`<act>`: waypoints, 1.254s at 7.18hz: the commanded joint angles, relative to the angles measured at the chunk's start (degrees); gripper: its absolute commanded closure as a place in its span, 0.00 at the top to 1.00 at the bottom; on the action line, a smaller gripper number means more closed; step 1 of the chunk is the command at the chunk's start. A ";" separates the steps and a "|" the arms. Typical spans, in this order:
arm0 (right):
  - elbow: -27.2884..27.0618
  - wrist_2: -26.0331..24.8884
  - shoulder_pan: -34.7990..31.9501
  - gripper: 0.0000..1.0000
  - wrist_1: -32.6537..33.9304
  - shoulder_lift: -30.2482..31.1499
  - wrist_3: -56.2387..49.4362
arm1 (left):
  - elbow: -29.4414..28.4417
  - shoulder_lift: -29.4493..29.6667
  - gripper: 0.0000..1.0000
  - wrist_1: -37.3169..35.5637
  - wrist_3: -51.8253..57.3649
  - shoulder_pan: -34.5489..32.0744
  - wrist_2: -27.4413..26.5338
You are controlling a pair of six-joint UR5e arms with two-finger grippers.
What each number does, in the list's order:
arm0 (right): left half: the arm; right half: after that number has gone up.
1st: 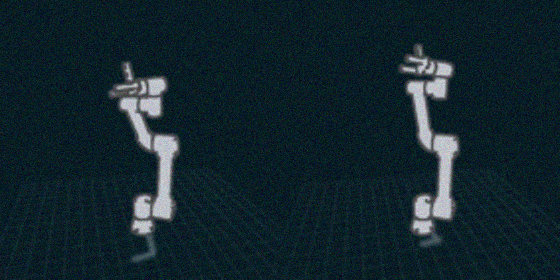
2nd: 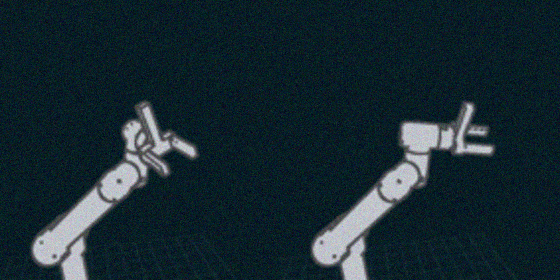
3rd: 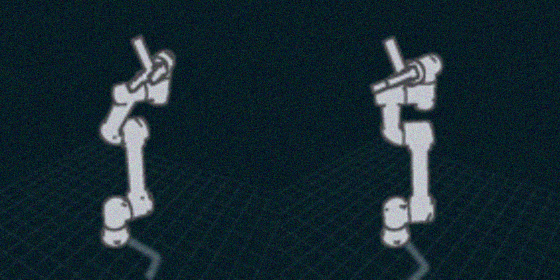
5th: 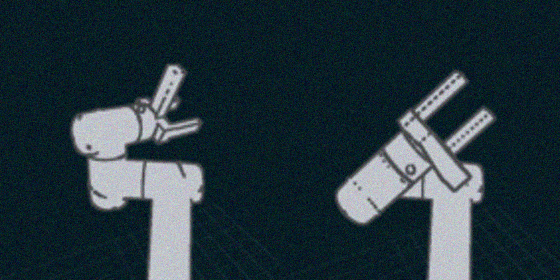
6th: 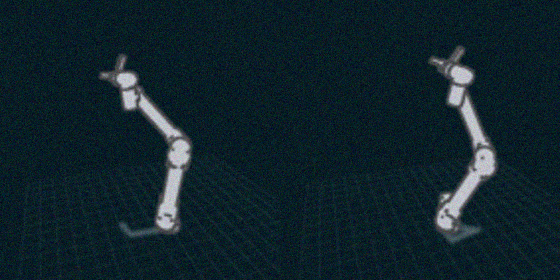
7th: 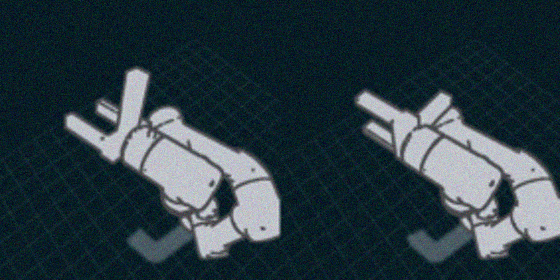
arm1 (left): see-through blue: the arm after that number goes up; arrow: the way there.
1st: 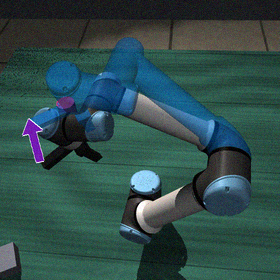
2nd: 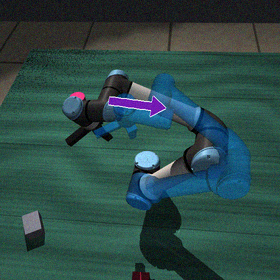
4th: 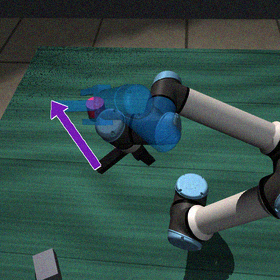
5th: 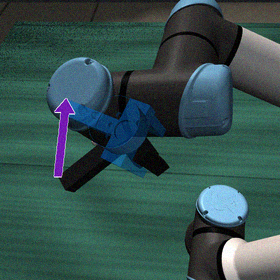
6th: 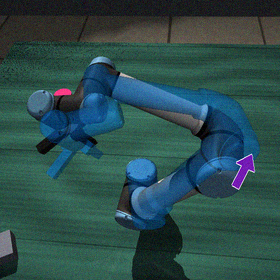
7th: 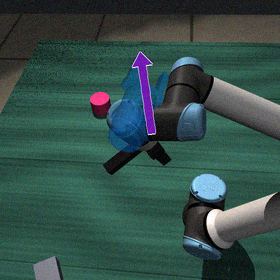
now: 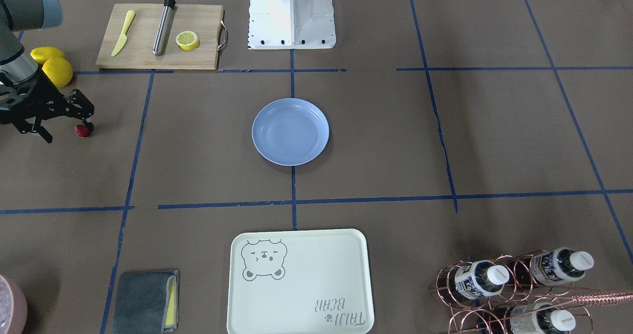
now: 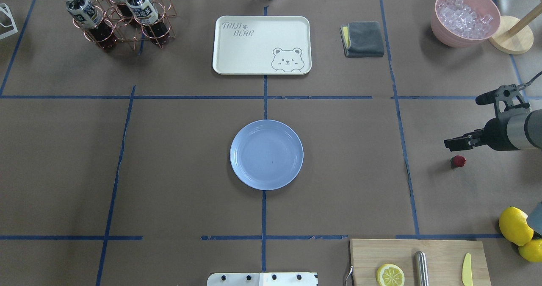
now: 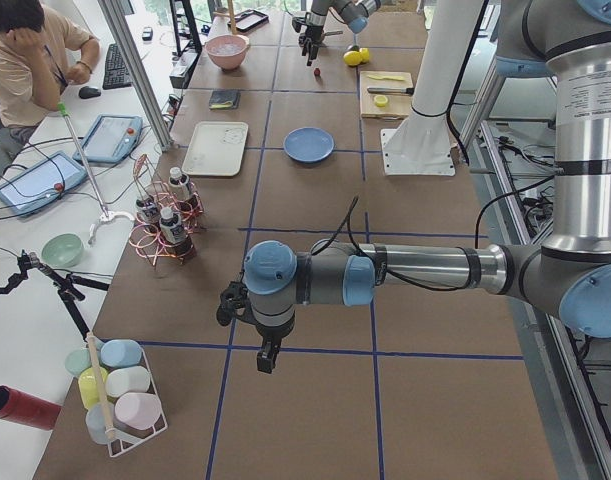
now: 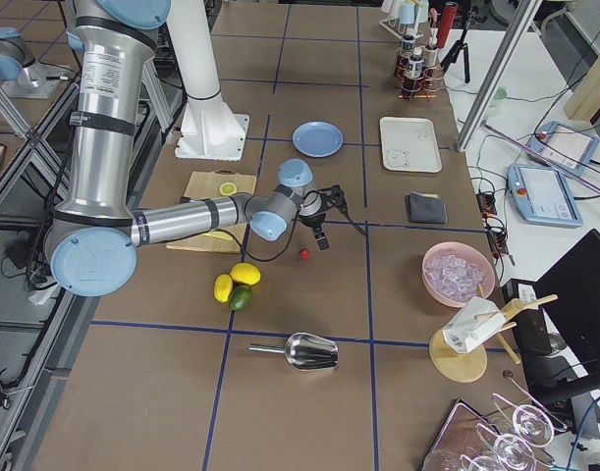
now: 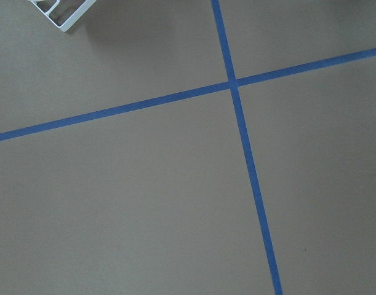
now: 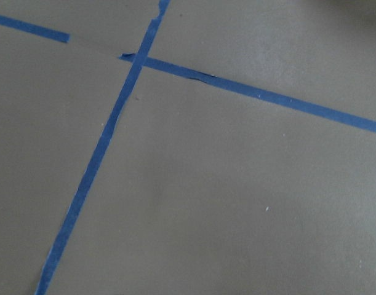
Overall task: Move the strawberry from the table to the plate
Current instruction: 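Lower the right gripper onto the red strawberry and grasp it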
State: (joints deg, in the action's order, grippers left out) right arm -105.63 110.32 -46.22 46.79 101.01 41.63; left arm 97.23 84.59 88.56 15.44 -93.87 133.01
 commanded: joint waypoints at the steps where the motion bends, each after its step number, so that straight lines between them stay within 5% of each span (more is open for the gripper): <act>1: 1.20 -3.33 4.37 0.92 -3.29 2.43 0.47 | 0.24 0.05 1.00 0.03 0.03 0.01 -0.03; 7: 3.93 -5.38 6.06 0.65 -3.38 1.82 -0.14 | 0.41 0.05 1.00 0.03 0.12 0.09 -0.03; 9: 3.94 -5.47 5.97 0.23 -3.38 1.99 -0.14 | 0.50 0.05 1.00 0.03 0.21 0.01 0.32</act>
State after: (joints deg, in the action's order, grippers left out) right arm -101.74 104.88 -40.18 43.42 102.93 41.52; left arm 97.70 84.64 88.59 15.62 -93.79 133.06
